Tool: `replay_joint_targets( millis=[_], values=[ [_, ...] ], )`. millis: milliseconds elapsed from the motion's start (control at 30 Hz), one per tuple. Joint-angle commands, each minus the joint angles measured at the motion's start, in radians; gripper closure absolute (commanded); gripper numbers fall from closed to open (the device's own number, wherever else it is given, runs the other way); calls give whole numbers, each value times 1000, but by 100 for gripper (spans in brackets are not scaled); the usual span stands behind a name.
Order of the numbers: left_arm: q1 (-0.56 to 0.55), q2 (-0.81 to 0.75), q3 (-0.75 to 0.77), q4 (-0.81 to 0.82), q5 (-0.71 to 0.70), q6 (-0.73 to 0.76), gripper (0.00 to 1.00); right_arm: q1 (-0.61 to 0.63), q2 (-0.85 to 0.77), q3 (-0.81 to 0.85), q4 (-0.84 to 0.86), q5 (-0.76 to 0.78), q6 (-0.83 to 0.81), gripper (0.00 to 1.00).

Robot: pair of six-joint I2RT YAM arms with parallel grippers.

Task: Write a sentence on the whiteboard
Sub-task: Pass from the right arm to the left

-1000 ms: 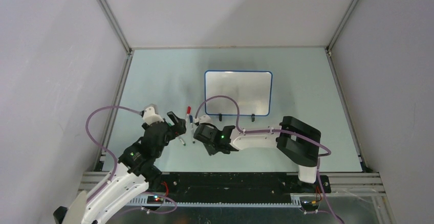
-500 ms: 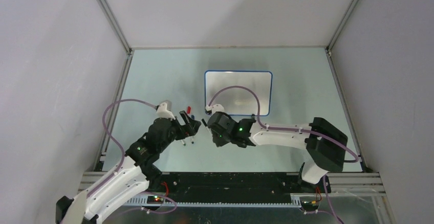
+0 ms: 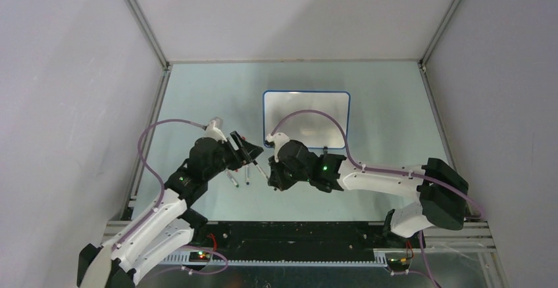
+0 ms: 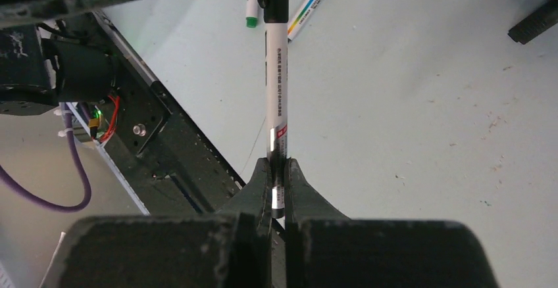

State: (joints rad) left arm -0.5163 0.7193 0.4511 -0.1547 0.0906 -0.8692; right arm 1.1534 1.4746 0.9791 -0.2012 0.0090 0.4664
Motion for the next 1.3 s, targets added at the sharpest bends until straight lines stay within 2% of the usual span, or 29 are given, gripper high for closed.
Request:
replay_joint_targets(
  millis=[0, 133, 333, 467, 533, 667, 733, 833, 900, 967, 1033, 1067, 1100, 1133, 1200, 1267],
  values=[
    [19, 0, -1, 69, 71, -51, 30, -3, -40, -5, 52, -32, -22, 100],
    [22, -4, -11, 86, 86, -78, 37, -3, -50, -13, 61, -31, -21, 100],
    [24, -20, -38, 95, 84, -114, 39, -13, -64, -25, 88, -9, -10, 100],
    [23, -19, -45, 107, 106, -126, 45, -22, -62, -25, 113, -10, -4, 100],
    [22, -19, -46, 107, 112, -126, 56, -27, -59, -25, 122, -13, 0, 100],
    [23, -36, -48, 93, 103, -125, 66, -32, -56, -26, 131, -19, 6, 100],
    [22, -46, -48, 83, 95, -125, 74, -32, -57, -25, 130, -18, 7, 100],
    [23, -54, -48, 67, 83, -123, 93, -34, -60, -25, 128, -14, 11, 100],
    [23, -60, -46, 60, 79, -126, 99, -34, -65, -25, 124, -10, 14, 100],
    [23, -65, -45, 60, 78, -138, 100, -34, -73, -25, 121, 16, 17, 100],
    [23, -71, -44, 67, 81, -154, 100, -32, -93, -32, 134, 36, 19, 87],
    [23, -75, -43, 68, 80, -160, 100, -31, -102, -49, 144, 39, 21, 72],
    [23, -78, -42, 73, 78, -175, 100, -31, -126, -62, 175, 48, 25, 65],
    [23, -85, -41, 75, 77, -182, 100, -32, -141, -92, 203, 54, 35, 50],
    [24, -99, -42, 80, 67, -219, 100, -36, -186, -144, 277, 75, 57, 38],
    [24, -118, -56, 109, 61, -277, 100, -41, -222, -190, 357, 88, 80, 34]
  ],
)
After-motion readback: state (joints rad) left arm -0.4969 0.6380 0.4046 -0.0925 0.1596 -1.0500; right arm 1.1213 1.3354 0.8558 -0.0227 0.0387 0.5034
